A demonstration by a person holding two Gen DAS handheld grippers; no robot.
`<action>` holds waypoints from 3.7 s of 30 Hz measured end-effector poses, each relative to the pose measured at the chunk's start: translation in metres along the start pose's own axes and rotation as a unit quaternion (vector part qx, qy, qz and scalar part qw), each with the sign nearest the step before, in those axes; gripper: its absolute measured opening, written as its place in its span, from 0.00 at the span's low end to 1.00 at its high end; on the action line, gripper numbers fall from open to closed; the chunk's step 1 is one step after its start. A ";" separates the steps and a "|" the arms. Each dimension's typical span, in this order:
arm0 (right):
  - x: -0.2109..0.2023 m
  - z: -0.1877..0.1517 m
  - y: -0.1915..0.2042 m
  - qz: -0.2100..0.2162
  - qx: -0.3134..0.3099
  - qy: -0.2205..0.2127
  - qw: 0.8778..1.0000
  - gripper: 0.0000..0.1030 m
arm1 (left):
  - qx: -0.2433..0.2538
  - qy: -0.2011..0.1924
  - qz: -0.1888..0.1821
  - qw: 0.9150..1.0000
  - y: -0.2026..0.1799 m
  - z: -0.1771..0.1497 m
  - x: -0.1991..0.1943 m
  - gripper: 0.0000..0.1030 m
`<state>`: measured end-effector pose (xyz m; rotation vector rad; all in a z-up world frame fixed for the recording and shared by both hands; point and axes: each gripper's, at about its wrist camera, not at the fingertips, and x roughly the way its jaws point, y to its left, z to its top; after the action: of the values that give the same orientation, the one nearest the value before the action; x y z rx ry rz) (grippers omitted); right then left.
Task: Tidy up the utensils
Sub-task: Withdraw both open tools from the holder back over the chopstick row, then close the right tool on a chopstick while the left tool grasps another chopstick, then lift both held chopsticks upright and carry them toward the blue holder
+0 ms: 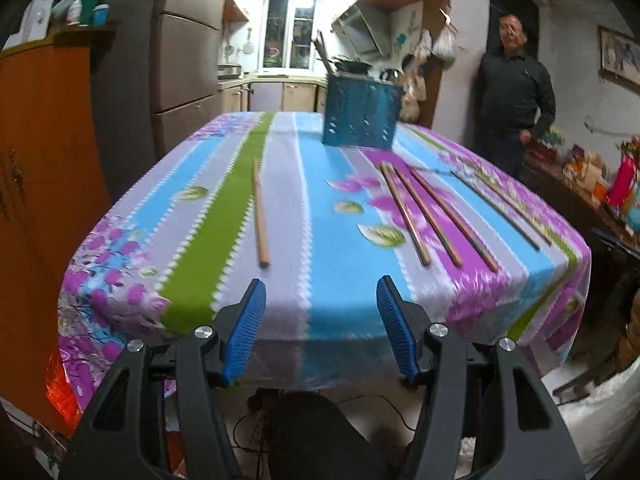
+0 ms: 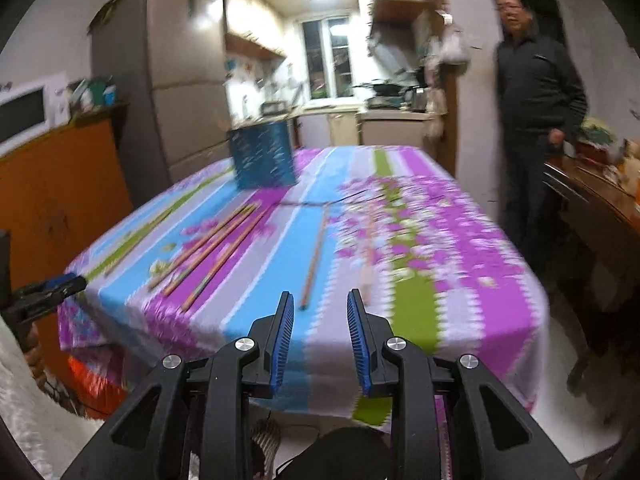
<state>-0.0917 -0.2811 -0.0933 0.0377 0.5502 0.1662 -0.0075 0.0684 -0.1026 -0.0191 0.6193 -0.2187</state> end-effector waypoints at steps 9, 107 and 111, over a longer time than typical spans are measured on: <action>0.030 -0.002 0.069 0.050 -0.106 0.003 0.993 0.29 | 0.106 -0.013 -0.001 0.994 -0.041 -0.004 0.011 0.54; 0.016 0.001 0.050 -0.015 -0.011 -0.093 0.995 0.07 | 0.084 -0.140 -0.037 0.986 -0.110 0.026 0.011 0.05; 0.003 0.014 0.049 -0.017 -0.021 -0.117 0.993 0.07 | 0.090 -0.165 -0.033 0.982 -0.112 0.037 -0.004 0.05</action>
<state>-0.0888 -0.2324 -0.0792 0.0071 0.3140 0.1385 -0.0112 -0.0419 -0.0606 0.0971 0.2666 -0.3278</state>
